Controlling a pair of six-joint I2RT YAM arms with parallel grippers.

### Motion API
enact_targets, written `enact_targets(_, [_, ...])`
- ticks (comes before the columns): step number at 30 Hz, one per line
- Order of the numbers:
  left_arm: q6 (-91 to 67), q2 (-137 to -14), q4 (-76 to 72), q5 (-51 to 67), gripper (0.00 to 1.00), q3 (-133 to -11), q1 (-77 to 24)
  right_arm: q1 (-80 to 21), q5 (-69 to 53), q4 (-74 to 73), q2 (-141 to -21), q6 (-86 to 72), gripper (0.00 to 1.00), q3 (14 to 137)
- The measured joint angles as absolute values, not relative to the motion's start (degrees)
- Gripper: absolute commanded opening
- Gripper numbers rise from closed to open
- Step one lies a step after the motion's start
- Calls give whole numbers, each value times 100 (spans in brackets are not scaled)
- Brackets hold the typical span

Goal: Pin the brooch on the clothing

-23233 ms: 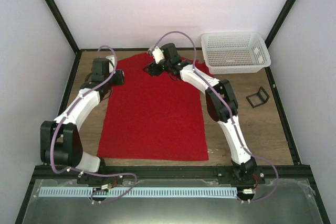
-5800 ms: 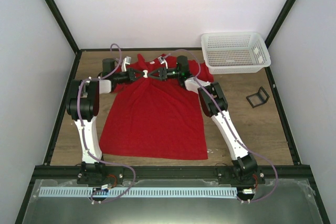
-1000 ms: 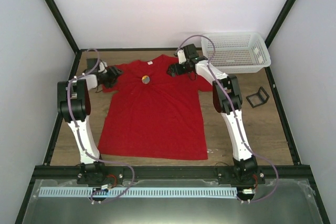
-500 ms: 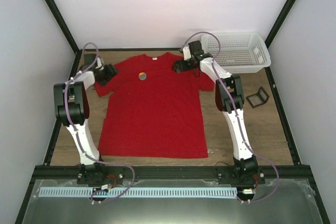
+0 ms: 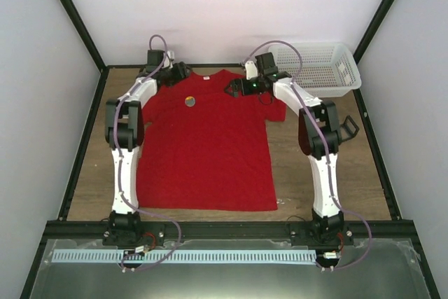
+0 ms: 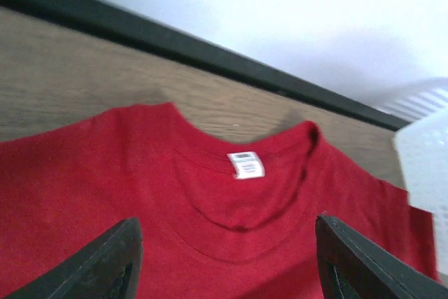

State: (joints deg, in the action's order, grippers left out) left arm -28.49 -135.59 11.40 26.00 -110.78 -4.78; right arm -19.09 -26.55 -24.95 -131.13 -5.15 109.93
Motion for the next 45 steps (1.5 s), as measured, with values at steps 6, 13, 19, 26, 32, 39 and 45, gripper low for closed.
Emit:
enact_targets(6, [-3157, -14787, 1588, 2547, 68, -12167, -379, -2080, -2947, -1979, -11760, -825, 100, 9365])
enact_targets(13, [-3653, -15277, 1761, 2602, 68, -13017, -180, -2611, -2995, -1455, -10350, -1098, 100, 7146])
enact_targets(19, [-3817, -15544, 1752, 2880, 74, -13450, -45, -2941, -2980, -1227, -9837, -1352, 100, 5662])
enact_targets(26, [-3468, -15517, 1914, 2875, 77, -13673, -51, -2985, -2928, -803, -9168, -1734, 100, 4342])
enact_targets(32, [-2952, -14497, 2285, 2786, 80, -12964, -95, -3046, -2912, -322, -8560, -1979, 100, 3535])
enact_targets(39, [-2637, -10379, 1903, 2683, 82, -9830, -263, -3052, -2495, -1083, -7347, -2016, 100, 3426])
enact_targets(45, [-2252, -6783, 1487, 2886, 85, -7310, -137, -3011, -1275, -1977, -5382, -1806, 100, 4383])
